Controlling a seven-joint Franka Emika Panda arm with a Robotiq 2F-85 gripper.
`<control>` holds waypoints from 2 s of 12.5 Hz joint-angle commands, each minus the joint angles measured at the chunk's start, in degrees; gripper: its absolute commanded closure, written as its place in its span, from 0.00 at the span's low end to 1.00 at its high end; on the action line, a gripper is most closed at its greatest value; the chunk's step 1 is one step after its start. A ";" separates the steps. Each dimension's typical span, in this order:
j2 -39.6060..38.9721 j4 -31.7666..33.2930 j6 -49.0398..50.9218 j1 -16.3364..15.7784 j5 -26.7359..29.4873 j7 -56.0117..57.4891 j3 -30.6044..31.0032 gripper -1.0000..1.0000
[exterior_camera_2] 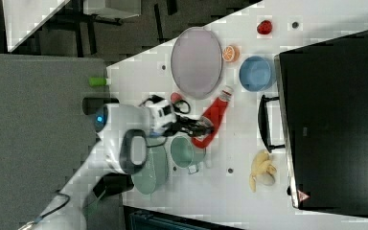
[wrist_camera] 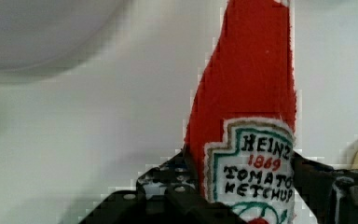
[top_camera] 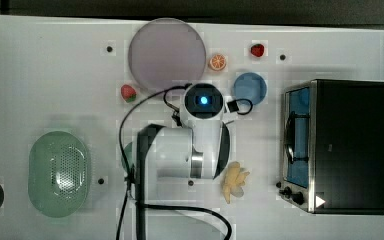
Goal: Pick Ketchup from oven and place it on table.
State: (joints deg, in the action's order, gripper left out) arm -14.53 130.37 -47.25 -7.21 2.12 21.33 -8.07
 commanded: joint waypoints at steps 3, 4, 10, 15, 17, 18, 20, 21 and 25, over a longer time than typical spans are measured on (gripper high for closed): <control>-1.90 5.85 -12.50 1.19 0.88 -1.49 -0.83 0.33; -2.73 5.99 -14.12 1.21 0.88 -1.50 -0.92 0.23; 5.04 2.09 -8.49 1.21 0.95 -10.37 -2.18 0.00; 16.22 -14.33 17.79 1.31 0.84 -17.94 -2.69 0.00; 17.18 -22.95 29.73 1.33 -0.72 -19.78 -3.10 0.00; 17.06 -27.04 35.77 1.36 -2.08 -20.19 -3.23 0.00; 16.82 -33.61 43.86 1.37 -3.27 -21.34 -3.60 0.00; 16.94 -35.73 47.43 1.37 -3.27 -21.41 -3.70 0.00; 17.05 -39.80 48.23 1.35 -3.27 -21.41 -3.63 0.00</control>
State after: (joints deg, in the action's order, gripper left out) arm 4.00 89.36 -0.77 -5.65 -0.93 2.94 -11.95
